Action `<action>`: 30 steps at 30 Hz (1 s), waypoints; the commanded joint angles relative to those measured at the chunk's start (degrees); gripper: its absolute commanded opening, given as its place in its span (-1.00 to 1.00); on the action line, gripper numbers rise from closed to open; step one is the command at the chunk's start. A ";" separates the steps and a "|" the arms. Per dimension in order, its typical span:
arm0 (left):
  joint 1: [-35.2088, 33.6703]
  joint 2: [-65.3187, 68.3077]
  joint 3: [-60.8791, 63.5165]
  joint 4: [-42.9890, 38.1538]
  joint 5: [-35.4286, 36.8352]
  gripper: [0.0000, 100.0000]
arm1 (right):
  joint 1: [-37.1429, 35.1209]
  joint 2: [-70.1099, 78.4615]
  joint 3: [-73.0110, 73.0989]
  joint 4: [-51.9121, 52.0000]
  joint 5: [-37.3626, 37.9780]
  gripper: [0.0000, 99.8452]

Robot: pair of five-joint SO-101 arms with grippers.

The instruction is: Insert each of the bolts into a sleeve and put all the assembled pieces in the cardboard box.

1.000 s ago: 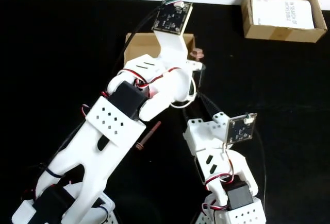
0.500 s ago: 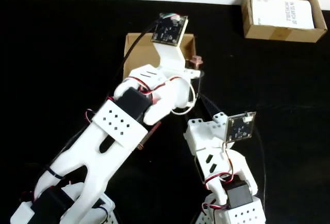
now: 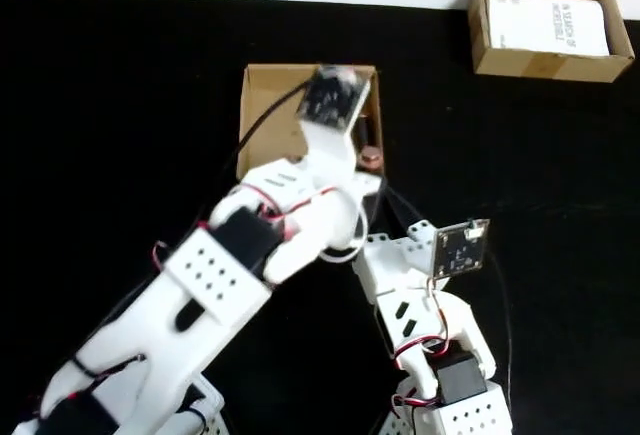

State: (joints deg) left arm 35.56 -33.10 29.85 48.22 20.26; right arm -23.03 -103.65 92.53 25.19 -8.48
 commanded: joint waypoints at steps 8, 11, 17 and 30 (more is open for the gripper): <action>0.04 -7.96 9.36 0.70 -3.08 -0.67 | 1.01 0.13 -0.84 -1.19 0.44 -0.99; -1.36 -8.04 10.24 2.46 -2.81 -0.59 | 1.45 -0.04 -0.92 -0.92 0.44 -0.99; -4.97 -11.47 9.80 2.90 -3.08 -0.72 | 8.92 0.31 -4.09 -0.84 0.09 -0.99; -27.21 -38.11 20.70 6.77 -5.63 -0.98 | 14.55 36.97 -40.13 -0.84 0.35 -0.99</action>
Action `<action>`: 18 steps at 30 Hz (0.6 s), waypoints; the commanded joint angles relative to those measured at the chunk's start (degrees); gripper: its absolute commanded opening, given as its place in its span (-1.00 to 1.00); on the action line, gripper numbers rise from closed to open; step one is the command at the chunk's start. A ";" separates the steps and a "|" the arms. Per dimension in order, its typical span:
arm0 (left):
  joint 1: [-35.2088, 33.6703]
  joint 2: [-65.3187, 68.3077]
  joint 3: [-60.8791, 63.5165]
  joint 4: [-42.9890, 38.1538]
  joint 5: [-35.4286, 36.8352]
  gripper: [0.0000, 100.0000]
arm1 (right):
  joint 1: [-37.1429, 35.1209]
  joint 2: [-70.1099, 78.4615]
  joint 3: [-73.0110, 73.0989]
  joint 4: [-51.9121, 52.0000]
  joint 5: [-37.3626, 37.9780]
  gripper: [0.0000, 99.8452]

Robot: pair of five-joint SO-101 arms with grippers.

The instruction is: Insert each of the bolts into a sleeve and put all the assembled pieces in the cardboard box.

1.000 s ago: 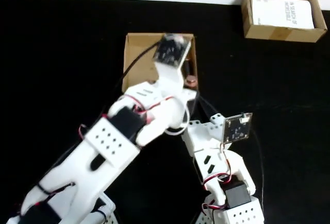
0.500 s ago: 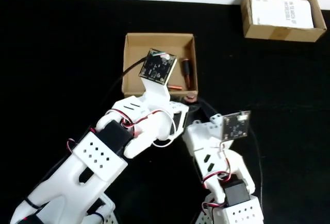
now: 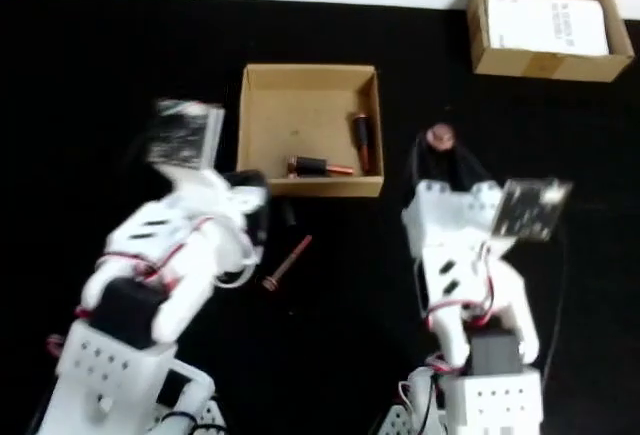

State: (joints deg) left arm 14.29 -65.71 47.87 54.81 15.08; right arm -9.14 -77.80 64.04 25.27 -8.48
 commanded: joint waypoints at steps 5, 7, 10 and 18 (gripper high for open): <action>-17.27 -18.33 13.05 0.35 -0.44 -0.98 | -1.10 28.18 -24.04 -0.92 0.62 -0.99; -21.41 -24.22 18.24 0.53 -0.35 -0.98 | -2.51 34.07 -28.53 -0.92 3.60 -0.99; -26.07 -33.63 25.45 3.60 -0.26 -0.98 | -5.32 42.51 -34.07 -0.92 9.76 -0.99; -37.05 -37.58 36.88 5.27 -0.09 -0.98 | -11.21 61.32 -47.87 -0.92 26.99 -0.99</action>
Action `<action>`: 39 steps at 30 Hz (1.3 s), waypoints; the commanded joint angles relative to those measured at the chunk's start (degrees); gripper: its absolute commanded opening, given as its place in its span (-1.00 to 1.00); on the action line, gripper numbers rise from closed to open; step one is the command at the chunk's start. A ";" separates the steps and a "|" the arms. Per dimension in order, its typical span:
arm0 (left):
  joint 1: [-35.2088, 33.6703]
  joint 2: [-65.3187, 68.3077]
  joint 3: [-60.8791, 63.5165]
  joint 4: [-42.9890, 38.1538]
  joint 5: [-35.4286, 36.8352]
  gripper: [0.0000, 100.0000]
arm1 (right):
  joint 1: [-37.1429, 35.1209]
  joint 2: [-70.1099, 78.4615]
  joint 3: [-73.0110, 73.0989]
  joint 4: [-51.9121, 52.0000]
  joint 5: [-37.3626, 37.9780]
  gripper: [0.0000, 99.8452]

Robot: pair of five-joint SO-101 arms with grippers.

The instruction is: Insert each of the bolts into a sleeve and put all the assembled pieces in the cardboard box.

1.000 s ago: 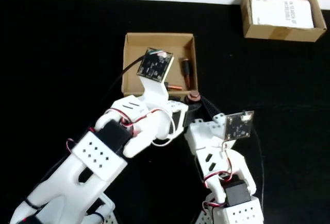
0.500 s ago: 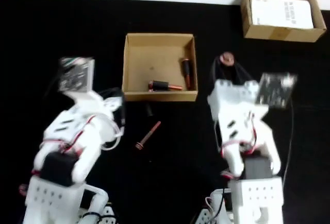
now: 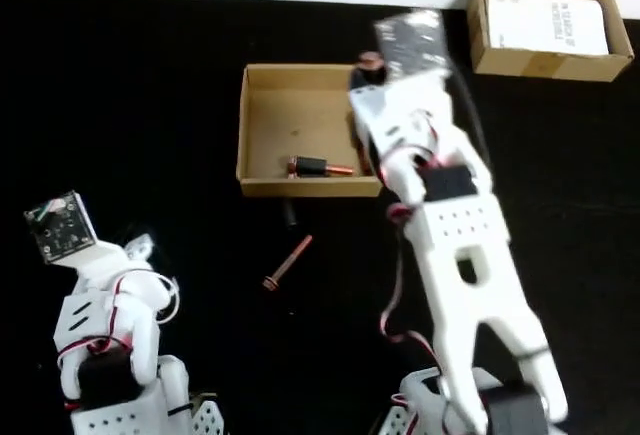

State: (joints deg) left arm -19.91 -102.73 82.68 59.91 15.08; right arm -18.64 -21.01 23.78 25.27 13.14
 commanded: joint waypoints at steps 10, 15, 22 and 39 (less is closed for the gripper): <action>-3.38 -1.19 14.20 -2.90 0.00 -0.98 | -4.62 21.85 -13.32 -0.84 29.71 -0.99; -4.97 -1.10 14.55 -4.75 -0.09 -0.98 | -7.25 27.56 -12.18 -0.92 38.33 -0.99; -5.49 -1.10 14.55 -5.89 -0.09 -0.98 | -8.84 36.53 -11.82 -1.10 43.96 -0.99; -5.41 -1.10 14.55 -5.80 -0.09 -0.98 | -14.02 21.41 -12.00 25.63 22.33 -0.92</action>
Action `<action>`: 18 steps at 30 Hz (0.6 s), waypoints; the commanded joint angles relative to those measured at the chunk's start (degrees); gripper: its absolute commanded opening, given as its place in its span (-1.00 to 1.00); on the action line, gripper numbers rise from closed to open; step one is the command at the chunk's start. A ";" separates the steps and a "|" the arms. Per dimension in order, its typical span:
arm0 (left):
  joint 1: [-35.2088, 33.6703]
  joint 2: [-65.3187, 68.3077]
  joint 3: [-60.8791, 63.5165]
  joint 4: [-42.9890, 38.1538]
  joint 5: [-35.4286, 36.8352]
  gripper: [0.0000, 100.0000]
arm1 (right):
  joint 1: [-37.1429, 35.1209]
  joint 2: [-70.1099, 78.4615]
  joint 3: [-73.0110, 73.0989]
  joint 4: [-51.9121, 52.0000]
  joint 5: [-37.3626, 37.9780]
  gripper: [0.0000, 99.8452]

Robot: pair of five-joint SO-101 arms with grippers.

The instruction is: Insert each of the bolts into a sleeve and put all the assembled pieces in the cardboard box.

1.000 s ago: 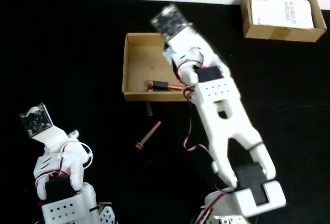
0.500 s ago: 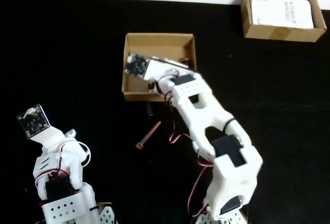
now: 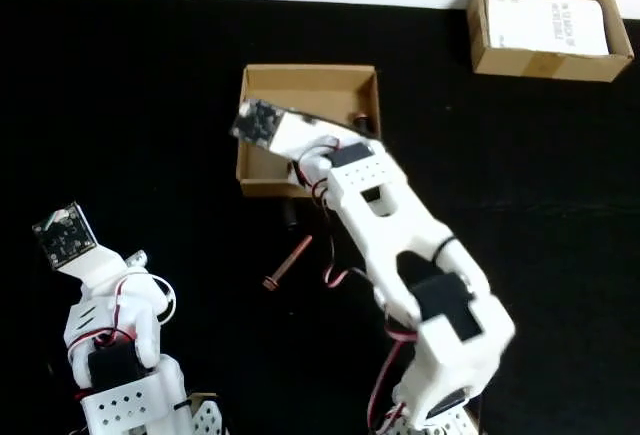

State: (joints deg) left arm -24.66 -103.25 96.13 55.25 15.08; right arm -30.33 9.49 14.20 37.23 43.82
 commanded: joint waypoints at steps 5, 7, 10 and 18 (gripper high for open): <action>-0.66 -0.57 1.10 -1.14 -0.09 -0.98 | -8.22 -17.45 -2.42 39.96 -13.98 -0.92; -0.66 -0.57 1.10 -1.14 -0.09 -0.98 | -9.80 -18.51 -2.51 46.20 -13.80 -0.92; -0.75 -0.48 1.10 -1.05 -0.09 -0.98 | -10.24 -18.51 -2.33 51.21 -7.56 -0.92; -0.92 -0.48 1.10 -1.05 -0.09 -0.98 | -8.75 -12.44 0.84 41.19 10.99 -0.61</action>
State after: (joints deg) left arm -24.66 -103.25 96.13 55.25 15.08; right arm -39.82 -4.57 14.90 82.77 50.59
